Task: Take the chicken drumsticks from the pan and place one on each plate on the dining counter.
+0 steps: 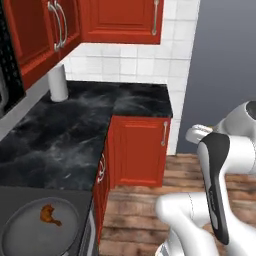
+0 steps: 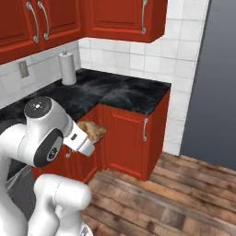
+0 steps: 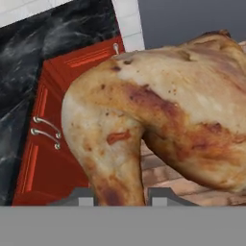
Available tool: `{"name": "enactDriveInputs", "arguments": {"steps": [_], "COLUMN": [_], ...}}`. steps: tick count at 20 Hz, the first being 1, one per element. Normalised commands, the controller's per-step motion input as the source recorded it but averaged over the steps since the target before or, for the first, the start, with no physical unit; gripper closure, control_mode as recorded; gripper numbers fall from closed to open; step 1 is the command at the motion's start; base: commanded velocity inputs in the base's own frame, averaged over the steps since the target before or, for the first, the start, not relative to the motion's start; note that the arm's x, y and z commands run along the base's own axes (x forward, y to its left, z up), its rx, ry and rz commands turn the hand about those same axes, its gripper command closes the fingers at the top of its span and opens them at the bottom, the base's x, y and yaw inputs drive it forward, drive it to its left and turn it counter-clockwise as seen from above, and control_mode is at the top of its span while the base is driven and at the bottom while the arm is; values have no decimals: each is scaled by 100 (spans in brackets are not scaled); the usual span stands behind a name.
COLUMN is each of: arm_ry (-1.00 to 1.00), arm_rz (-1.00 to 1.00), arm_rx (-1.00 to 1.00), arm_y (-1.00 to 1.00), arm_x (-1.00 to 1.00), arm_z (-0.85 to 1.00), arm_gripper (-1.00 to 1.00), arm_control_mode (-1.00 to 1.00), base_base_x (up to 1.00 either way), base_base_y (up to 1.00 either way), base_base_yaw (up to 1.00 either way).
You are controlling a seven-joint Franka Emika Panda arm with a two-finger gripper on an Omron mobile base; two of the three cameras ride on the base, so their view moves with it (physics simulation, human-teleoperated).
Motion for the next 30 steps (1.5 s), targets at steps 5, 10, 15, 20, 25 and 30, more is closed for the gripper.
{"name": "enactDriveInputs", "arguments": {"steps": [5,10,15,20,25,30], "arm_ry": [0,0,0,0,0,0], "arm_rz": [0,0,0,0,0,0], "arm_rx": [0,0,0,0,0,0], "arm_y": [0,0,0,0,0,0], "arm_x": [0,0,0,0,0,0], "arm_z": [0,0,0,0,0,0], "arm_gripper": [100,100,100,100,100,100], "arm_control_mode": [100,100,100,100,100,100], "base_base_x": [47,71,70,59,36,33], "base_base_y": [-67,-93,-88,-76,-45,-32], "base_base_yaw": [-60,-50,-54,-61,-76,-82]}}
